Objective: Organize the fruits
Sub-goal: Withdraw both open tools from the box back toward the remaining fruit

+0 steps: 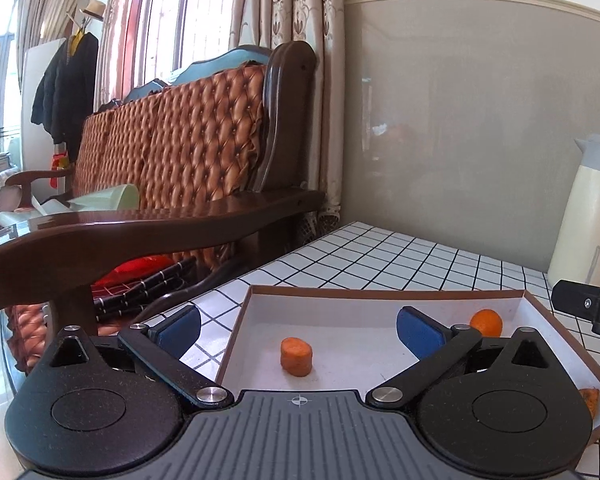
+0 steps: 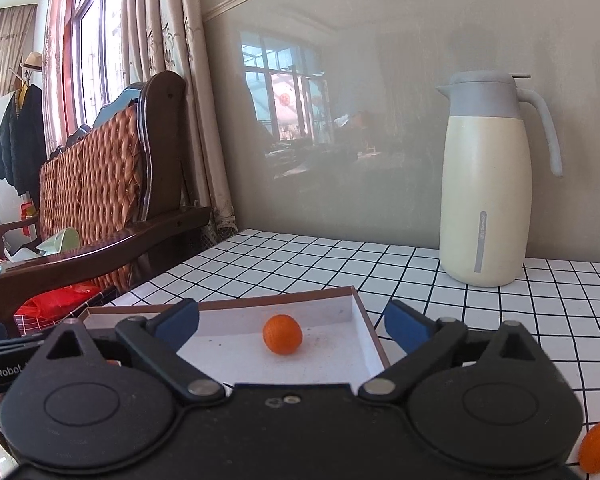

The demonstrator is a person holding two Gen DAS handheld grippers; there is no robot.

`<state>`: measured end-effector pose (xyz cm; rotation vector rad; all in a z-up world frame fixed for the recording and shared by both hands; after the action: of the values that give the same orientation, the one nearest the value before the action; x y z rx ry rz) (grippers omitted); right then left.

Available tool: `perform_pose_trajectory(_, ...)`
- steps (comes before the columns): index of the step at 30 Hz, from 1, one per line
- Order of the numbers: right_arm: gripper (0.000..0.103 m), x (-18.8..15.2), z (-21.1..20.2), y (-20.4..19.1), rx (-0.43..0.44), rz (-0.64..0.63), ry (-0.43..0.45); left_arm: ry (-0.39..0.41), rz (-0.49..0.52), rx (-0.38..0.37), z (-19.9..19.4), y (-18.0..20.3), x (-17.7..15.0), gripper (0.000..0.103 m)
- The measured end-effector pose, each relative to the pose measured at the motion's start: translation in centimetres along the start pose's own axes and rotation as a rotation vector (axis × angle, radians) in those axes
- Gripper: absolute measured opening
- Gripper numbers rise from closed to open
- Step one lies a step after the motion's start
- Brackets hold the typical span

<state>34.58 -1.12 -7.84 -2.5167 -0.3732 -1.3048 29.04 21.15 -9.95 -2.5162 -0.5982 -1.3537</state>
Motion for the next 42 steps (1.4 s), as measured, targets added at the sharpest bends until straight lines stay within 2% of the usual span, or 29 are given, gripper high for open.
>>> perform_pose_trajectory(9,0.097,-0.4,-2.8,0.1,0.006,0.016,-0.001,-0.012,0.028,-0.002,-2.9,-0.1,-1.0,0.103)
perform_pose_trajectory(24,0.097,-2.4,-9.5,1.3,-0.012,0.031,0.014,0.063,0.059,-0.043,-11.9,0.7,-1.7,0.103)
perform_pose_trajectory(31,0.097,-5.5,-12.1,4.0,-0.054,0.068,0.012,0.074,0.129,-0.132,-13.9,3.9,-3.4,0.103)
perform_pose_trajectory(42,0.097,-10.3,-15.1,11.3,-0.190,0.174,-0.011,0.044,0.244,-0.298,-14.1,12.4,-7.3,0.103)
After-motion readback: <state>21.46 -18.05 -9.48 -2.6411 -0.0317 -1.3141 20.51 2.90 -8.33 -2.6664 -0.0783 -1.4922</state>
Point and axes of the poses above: each gripper's, at about its wrist camera, not at the fingertips, and z roughly the way its jaws point, y to its right, x to its top, the point moved 10 cm from there along z, roughly the way its jaws point, and after that the axes turned 13 degrees about -y, right-handed, at the moved point
